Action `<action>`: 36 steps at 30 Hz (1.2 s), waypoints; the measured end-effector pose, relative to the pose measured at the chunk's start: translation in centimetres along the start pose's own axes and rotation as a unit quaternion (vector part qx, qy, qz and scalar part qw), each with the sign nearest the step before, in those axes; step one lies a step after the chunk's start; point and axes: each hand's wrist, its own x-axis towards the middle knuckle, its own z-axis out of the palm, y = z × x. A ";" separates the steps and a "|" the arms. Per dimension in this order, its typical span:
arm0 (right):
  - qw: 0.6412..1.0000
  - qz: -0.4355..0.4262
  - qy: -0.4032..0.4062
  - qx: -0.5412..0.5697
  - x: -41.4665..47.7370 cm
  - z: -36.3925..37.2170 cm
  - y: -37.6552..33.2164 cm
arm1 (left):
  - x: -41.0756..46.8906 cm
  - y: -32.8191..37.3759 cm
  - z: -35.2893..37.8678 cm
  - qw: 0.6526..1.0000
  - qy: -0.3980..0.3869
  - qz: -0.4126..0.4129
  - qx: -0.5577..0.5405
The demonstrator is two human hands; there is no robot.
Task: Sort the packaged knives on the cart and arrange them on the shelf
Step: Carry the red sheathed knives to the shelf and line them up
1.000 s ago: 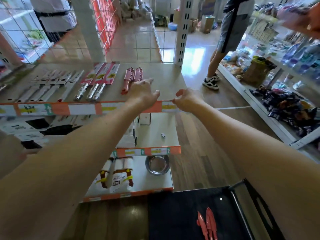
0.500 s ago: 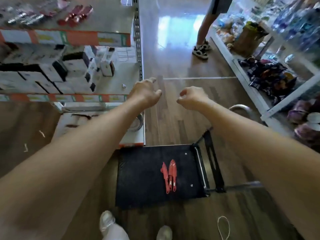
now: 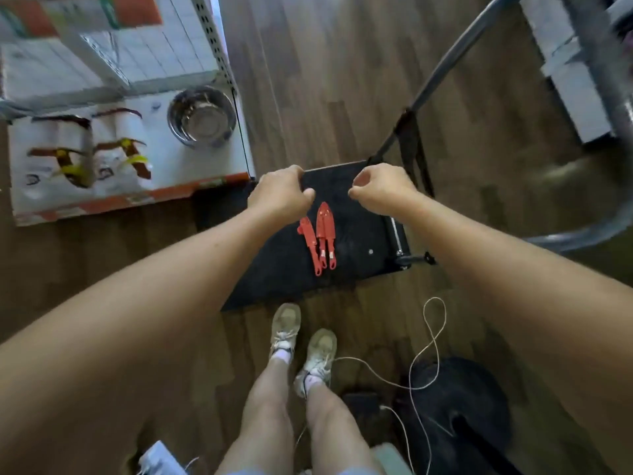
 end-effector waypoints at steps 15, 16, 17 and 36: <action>0.987 0.114 -0.040 0.102 19.8 31.8 15.7 | 18.0 -14.0 32.8 0.961 -0.092 -0.197 -0.174; 0.989 0.108 -0.033 0.097 21.0 33.0 16.1 | 19.1 -14.7 34.1 0.957 -0.091 -0.209 -0.181; 0.990 0.103 -0.026 0.090 22.1 33.9 16.3 | 20.1 -15.4 35.3 0.954 -0.090 -0.216 -0.184; 0.974 0.181 0.007 0.135 27.2 37.1 18.1 | 23.3 -16.7 41.0 0.927 -0.053 -0.241 -0.281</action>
